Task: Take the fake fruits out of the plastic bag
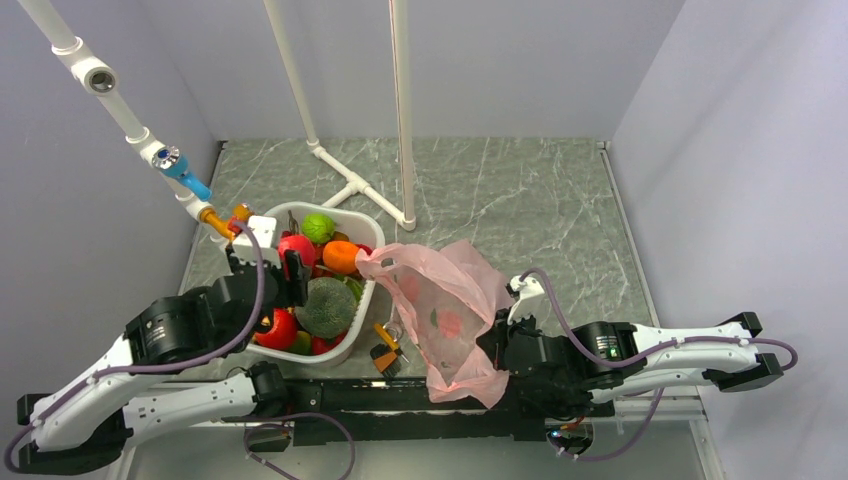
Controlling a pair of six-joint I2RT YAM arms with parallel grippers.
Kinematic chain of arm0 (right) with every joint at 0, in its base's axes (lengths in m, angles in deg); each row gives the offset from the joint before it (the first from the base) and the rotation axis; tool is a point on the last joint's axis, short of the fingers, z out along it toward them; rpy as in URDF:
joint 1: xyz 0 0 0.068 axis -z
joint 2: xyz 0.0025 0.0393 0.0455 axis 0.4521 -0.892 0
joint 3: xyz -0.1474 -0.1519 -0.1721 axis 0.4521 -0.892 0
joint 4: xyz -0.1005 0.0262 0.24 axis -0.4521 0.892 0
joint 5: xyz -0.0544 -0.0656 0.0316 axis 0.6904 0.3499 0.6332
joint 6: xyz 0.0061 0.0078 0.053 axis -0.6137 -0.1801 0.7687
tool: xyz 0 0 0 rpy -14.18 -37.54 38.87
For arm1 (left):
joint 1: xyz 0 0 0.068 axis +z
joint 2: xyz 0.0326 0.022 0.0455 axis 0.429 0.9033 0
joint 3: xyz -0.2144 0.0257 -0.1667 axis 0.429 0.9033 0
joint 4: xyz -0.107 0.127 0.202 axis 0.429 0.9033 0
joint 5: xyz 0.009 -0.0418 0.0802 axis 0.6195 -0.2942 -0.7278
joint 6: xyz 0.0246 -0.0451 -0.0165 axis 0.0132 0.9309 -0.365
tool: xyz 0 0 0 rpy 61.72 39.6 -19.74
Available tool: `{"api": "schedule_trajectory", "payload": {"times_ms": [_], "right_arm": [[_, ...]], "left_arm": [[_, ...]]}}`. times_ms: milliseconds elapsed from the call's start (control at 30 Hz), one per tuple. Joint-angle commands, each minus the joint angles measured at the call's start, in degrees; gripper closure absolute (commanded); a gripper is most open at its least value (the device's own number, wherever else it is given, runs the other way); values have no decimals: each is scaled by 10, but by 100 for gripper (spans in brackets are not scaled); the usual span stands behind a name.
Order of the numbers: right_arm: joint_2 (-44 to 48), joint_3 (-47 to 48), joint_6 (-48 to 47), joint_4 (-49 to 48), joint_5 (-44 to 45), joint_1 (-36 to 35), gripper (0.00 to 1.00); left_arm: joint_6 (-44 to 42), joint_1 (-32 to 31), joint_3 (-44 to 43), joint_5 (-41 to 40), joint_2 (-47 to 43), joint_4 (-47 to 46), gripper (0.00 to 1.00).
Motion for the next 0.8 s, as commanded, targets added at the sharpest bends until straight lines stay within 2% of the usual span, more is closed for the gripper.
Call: {"api": "schedule_trajectory", "payload": {"times_ms": [0, 167, 300, 433, 533, 633, 767], "right_arm": [[4, 18, -7, -16, 15, -1, 100], [-2, 23, -4, -9, 14, -2, 100], [0, 23, -2, -7, 12, -1, 100], [10, 18, 0, -10, 10, -1, 100], [14, 18, 3, -8, 11, -1, 100], [17, 17, 7, -4, 11, -1, 100], [20, 15, 7, -6, 10, -1, 100]], "left_arm": [[-13, 7, 17, -84, -17, -57, 72], [-67, 55, 25, -45, 27, -128, 72], [-78, 133, 12, 11, 91, -150, 72], [-97, 222, 38, 146, 133, -228, 70], [-88, 273, 35, 233, 180, -243, 68], [-87, 296, 27, 273, 228, -251, 65], [-93, 305, 28, 308, 263, -259, 54]]}}
